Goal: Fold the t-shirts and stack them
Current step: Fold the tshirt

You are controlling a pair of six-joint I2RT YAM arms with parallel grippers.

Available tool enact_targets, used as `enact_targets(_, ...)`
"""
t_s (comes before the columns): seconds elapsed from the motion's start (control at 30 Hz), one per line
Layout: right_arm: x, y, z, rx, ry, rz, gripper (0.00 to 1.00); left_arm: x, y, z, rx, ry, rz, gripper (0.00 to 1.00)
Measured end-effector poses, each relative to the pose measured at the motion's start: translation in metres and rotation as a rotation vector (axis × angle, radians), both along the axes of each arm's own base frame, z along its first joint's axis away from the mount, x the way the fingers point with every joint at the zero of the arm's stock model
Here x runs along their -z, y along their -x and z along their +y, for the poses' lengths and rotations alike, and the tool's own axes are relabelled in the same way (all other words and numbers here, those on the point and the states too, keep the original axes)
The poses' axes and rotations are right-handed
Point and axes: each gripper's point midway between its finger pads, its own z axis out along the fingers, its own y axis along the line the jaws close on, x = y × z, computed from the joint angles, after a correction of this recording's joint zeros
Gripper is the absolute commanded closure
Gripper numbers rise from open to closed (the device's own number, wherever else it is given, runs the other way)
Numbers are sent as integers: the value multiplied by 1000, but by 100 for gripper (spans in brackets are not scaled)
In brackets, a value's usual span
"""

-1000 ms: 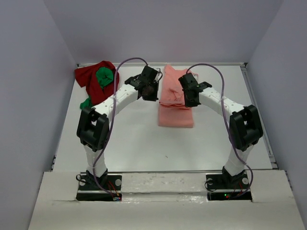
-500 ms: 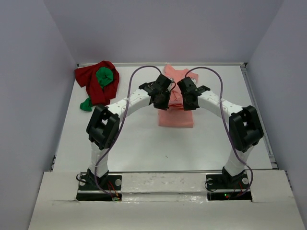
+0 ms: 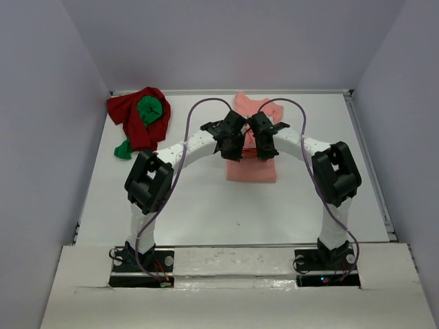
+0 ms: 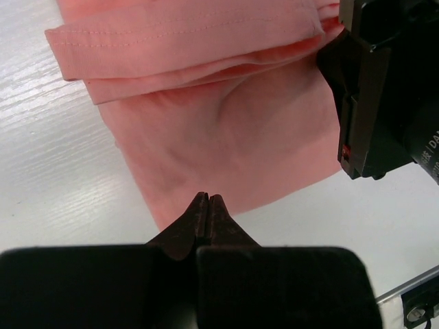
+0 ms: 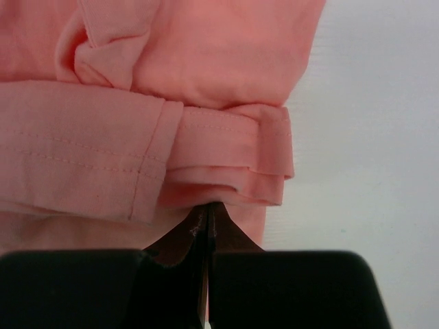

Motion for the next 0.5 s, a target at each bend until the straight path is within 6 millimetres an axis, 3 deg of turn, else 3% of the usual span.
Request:
enact_targets(0.3, 6, -15, 5, -4, 17, -1, 100, 19, -1, 0, -21, 9, 32, 100)
enact_targets(0.5, 5, -40, 13, -11, 34, -34, 100, 34, 12, -4, 7, 8, 74, 100)
